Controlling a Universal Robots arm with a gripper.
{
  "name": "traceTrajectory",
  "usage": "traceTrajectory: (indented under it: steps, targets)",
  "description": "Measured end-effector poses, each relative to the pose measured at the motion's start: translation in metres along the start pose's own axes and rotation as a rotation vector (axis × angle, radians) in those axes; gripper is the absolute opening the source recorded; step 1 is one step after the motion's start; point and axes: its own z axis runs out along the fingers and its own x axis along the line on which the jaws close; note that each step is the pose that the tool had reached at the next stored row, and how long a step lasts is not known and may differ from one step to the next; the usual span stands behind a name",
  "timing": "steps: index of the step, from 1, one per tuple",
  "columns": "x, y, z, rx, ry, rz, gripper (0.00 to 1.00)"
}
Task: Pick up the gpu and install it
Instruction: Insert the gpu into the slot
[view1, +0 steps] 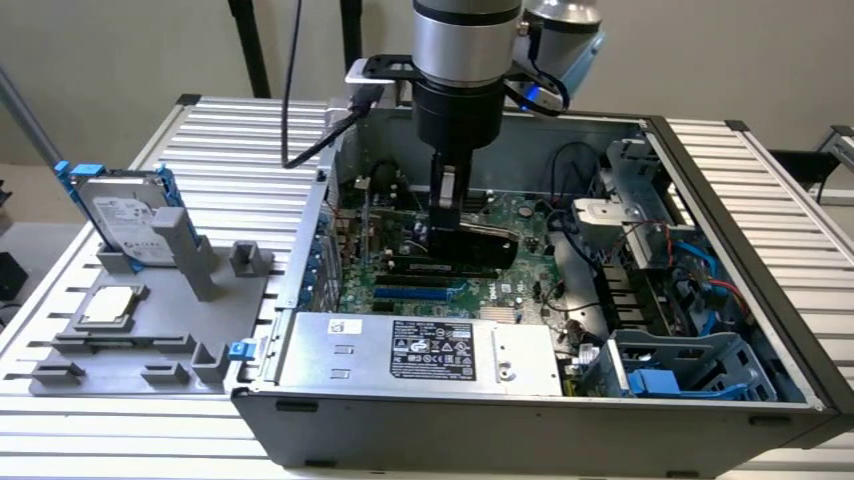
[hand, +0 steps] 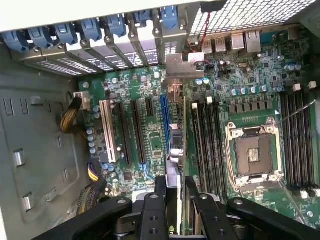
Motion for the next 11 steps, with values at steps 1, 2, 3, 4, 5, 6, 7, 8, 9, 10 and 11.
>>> traceTrajectory:
  steps: [1,2,3,4,5,6,7,8,9,10,11]
  targets:
    - [0.0,0.0,0.001,-0.0001,-0.0002,-0.012,0.26]
    - [0.0,0.0001,0.0026,0.0,-0.0005,-0.023,0.26]
    - [0.0,0.0003,0.0044,0.0001,-0.001,-0.033,0.26]
    - [0.0,0.0009,0.0062,0.0,-0.0021,-0.041,0.26]
    - [0.001,0.0024,0.0079,0.0,-0.0037,-0.048,0.26]
    - [0.001,0.0043,0.0097,-0.0001,-0.0058,-0.053,0.26]
    - [0.001,0.0065,0.011,-0.0004,-0.0086,-0.057,0.26]
    - [0.002,0.0089,0.0124,-0.0007,-0.012,-0.061,0.26]
    - [0.002,0.0112,0.0137,-0.001,-0.0152,-0.064,0.26]
    - [0.003,0.0137,0.015,-0.0015,-0.0191,-0.067,0.26]
    - [0.003,0.0158,0.0162,-0.0019,-0.0231,-0.069,0.26]
